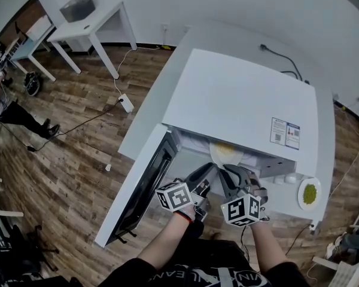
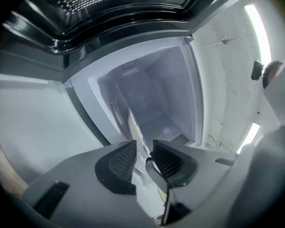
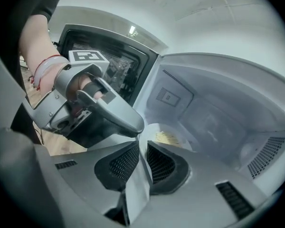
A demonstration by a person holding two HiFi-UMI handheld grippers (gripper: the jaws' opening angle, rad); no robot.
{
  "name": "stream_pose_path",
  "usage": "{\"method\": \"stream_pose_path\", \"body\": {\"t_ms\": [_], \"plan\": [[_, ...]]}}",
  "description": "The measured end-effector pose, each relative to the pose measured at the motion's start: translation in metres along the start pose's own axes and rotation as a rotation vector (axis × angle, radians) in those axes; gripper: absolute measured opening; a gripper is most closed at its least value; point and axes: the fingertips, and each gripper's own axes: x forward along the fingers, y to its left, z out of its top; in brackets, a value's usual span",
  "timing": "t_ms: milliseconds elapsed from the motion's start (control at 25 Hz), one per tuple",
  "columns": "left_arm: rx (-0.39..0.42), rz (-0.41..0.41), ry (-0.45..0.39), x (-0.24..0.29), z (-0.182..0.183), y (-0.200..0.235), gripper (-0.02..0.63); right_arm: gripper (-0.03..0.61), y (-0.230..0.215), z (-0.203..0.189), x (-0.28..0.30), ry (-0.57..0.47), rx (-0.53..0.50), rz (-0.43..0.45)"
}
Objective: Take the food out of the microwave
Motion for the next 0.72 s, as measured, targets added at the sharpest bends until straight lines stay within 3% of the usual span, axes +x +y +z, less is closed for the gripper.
{"method": "stream_pose_path", "body": {"t_ms": [480,720], "plan": [[-0.083,0.013,-0.027,0.006,-0.002,0.008,0.094,0.066,0.018,0.005,-0.007,-0.046,-0.025,0.068],[-0.131,0.032,-0.041,0.006,-0.003,0.012,0.074,0.078,0.012,0.004,-0.009,-0.041,0.084,0.050]]}}
